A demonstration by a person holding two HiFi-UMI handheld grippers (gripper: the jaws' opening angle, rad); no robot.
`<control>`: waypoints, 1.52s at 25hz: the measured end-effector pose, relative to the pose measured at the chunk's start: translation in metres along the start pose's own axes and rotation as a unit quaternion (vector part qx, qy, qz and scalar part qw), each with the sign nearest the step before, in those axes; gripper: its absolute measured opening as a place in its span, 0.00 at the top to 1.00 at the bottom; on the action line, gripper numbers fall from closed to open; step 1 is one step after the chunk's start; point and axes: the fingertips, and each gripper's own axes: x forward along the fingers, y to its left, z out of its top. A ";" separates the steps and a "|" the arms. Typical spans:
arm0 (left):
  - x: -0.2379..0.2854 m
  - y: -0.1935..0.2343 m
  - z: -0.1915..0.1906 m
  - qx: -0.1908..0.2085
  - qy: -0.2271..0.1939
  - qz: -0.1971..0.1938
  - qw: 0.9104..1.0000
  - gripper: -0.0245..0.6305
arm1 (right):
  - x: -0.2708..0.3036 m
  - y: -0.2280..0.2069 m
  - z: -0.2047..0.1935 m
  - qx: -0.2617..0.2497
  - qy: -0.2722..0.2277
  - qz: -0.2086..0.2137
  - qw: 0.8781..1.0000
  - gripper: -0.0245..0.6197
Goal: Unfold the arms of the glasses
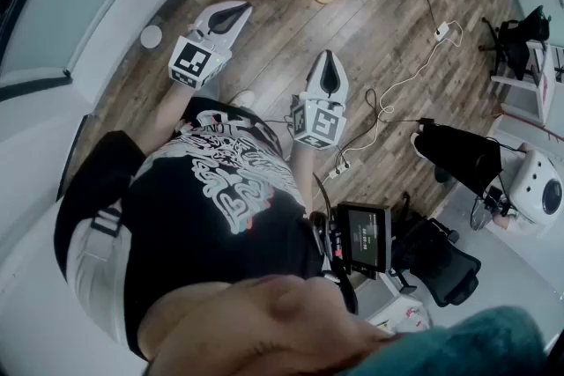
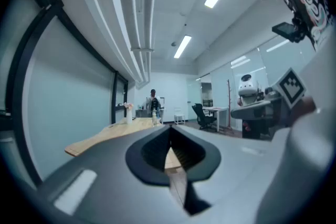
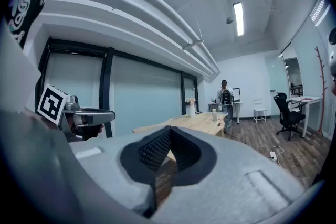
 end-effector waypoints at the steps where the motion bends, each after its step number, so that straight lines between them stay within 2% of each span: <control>1: -0.003 -0.004 0.000 0.000 0.001 0.000 1.000 0.98 | -0.004 0.000 0.000 0.000 0.001 0.000 1.000 0.96; 13: -0.012 -0.029 -0.003 -0.014 0.007 0.005 1.000 0.98 | -0.028 -0.009 -0.007 0.007 0.008 0.007 1.000 0.96; 17: -0.015 -0.023 -0.010 -0.021 0.009 0.012 1.000 0.98 | -0.024 -0.008 -0.012 0.028 0.007 0.015 0.999 0.96; 22: -0.009 -0.005 -0.013 -0.034 0.004 0.029 0.999 0.98 | -0.010 -0.007 -0.013 0.019 0.013 0.025 0.999 0.96; 30: 0.036 0.026 -0.016 -0.037 0.003 0.026 0.999 0.98 | 0.042 -0.019 -0.013 0.007 0.023 0.032 0.999 0.96; 38: 0.125 0.099 -0.021 -0.037 0.010 0.019 0.999 0.98 | 0.154 -0.046 -0.009 0.005 0.032 0.033 0.999 0.96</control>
